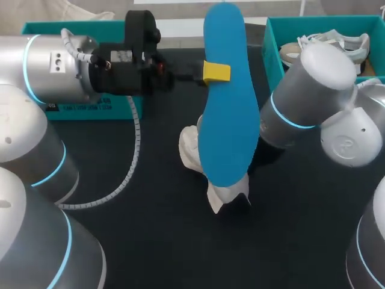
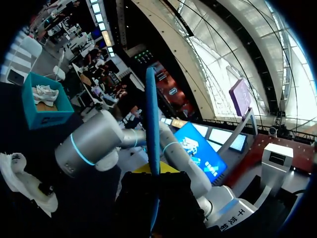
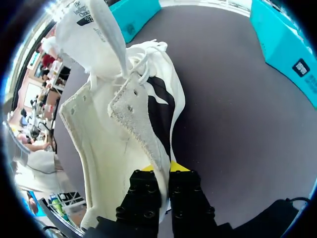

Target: Take the shoe out of the shoebox, open the shoe tongue, remove and reinsert the insole, then place the shoe into the shoebox

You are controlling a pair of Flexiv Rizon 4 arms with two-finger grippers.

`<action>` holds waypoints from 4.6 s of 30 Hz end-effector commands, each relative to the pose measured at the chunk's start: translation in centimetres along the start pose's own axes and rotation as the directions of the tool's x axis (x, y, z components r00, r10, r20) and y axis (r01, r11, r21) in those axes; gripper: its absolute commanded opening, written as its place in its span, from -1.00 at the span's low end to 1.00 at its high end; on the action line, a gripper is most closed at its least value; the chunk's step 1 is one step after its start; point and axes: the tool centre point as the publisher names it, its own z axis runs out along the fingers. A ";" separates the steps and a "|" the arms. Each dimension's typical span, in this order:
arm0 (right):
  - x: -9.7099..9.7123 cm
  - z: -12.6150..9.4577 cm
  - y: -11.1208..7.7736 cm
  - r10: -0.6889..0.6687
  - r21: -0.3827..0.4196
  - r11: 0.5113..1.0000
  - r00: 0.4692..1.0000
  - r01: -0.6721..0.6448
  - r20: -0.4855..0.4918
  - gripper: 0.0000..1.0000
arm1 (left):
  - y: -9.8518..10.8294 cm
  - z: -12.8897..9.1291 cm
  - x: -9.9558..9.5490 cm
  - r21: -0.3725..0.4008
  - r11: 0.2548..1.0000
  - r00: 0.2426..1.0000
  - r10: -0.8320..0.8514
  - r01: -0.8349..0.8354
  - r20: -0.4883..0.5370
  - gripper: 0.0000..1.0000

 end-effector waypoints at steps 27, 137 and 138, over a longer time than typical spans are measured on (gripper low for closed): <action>-0.8 3.1 -0.1 0.207 -0.168 0.969 0.964 -0.179 0.169 -1.00 | 0.1 0.2 -0.1 0.002 1.000 1.000 0.000 0.000 -0.001 -1.00; 6.4 -19.8 4.5 0.094 -0.062 0.943 0.442 -0.327 -0.892 1.00 | 1.2 -3.1 -4.7 0.109 0.559 0.558 0.829 -0.822 -0.047 -1.00; 6.4 -19.8 4.5 0.094 -0.062 0.943 0.442 -0.327 -0.892 1.00 | 1.2 -3.4 -5.0 0.094 0.488 0.486 0.873 -0.867 -0.046 -1.00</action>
